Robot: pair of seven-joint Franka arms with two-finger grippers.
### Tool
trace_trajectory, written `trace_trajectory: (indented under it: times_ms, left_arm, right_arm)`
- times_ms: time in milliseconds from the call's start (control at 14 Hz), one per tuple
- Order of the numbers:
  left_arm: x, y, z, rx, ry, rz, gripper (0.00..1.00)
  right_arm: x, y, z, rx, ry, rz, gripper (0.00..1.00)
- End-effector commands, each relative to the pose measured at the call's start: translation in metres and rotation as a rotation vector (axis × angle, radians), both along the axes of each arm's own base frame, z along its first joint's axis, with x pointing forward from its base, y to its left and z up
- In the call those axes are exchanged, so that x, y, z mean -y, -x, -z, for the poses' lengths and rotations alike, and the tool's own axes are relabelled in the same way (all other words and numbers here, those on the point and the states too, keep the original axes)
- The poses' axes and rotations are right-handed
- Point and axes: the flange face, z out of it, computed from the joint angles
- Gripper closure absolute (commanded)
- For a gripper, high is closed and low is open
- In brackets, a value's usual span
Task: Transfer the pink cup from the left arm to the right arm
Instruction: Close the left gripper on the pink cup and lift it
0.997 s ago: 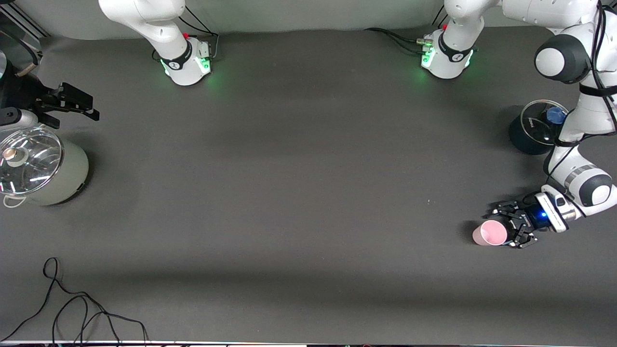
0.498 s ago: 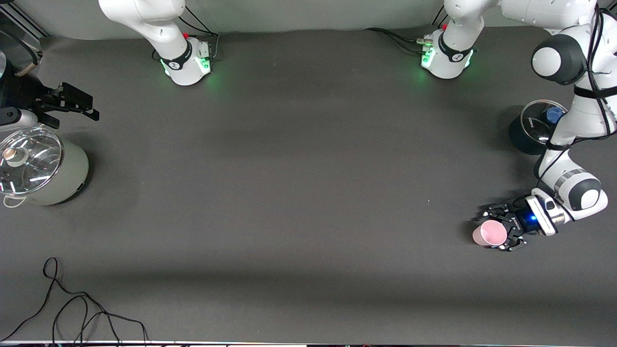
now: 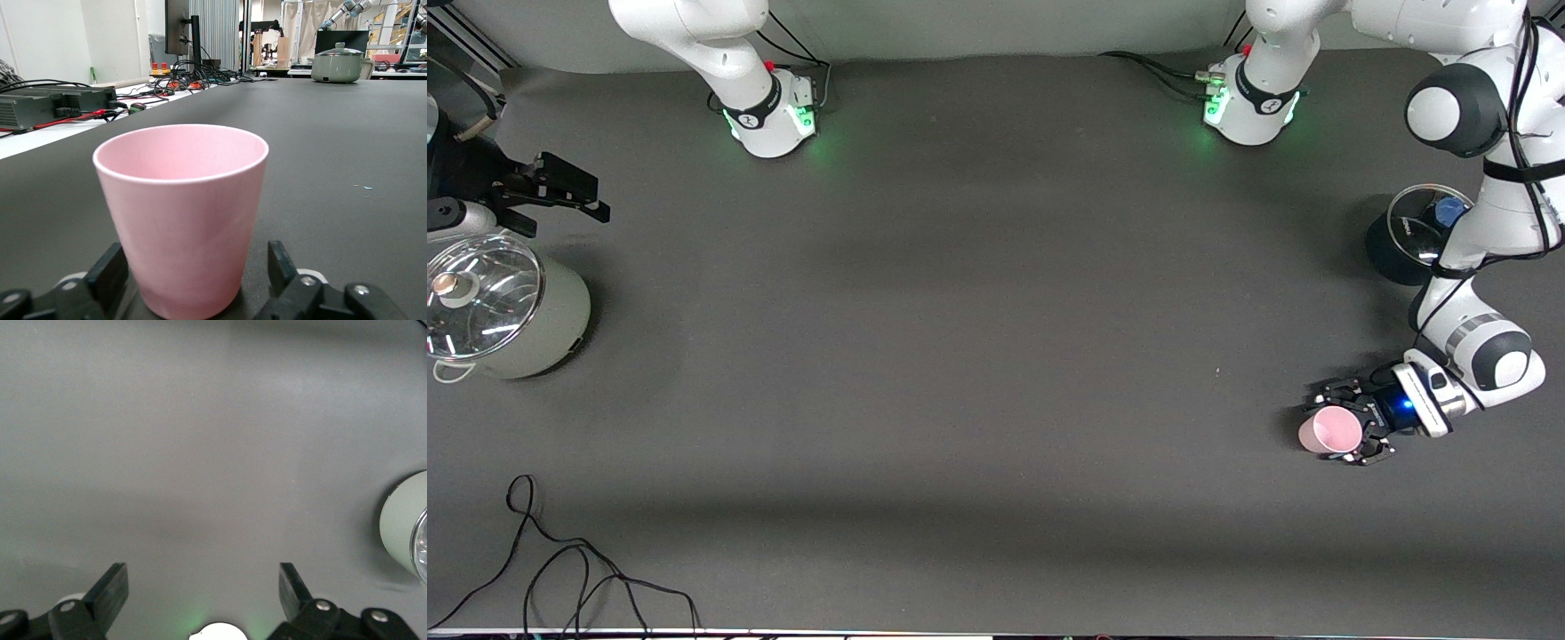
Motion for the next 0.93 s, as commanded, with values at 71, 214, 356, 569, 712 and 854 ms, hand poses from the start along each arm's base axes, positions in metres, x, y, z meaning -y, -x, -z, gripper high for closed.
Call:
trace_trajectory:
  times_ms: [71, 214, 356, 569, 712, 854]
  left_arm:
    - [0.001, -0.004, -0.013, 0.016, -0.016, -0.01, 0.37]
    - [-0.002, -0.007, -0.023, -0.016, -0.02, -0.015, 0.42]
    - [0.0, -0.014, -0.045, -0.057, -0.023, -0.014, 0.44]
    - [0.004, -0.021, -0.085, -0.121, -0.031, -0.008, 0.47]
    - [0.012, -0.027, -0.122, -0.155, -0.031, -0.014, 0.48]
    - [0.025, -0.028, -0.161, -0.188, -0.03, -0.015, 0.48]
  right_arm:
    - [-0.001, 0.0, -0.004, 0.0, -0.016, 0.003, 0.0]
    - [-0.001, 0.0, -0.004, 0.0, -0.016, 0.003, 0.0]
    - [-0.001, 0.0, -0.005, 0.002, -0.016, 0.003, 0.0]
    - [-0.001, 0.0, -0.004, 0.0, -0.016, 0.003, 0.0]
    - [-0.001, 0.0, -0.004, -0.001, -0.016, 0.003, 0.0]
    - [0.0, -0.001, -0.006, 0.005, -0.013, 0.002, 0.0]
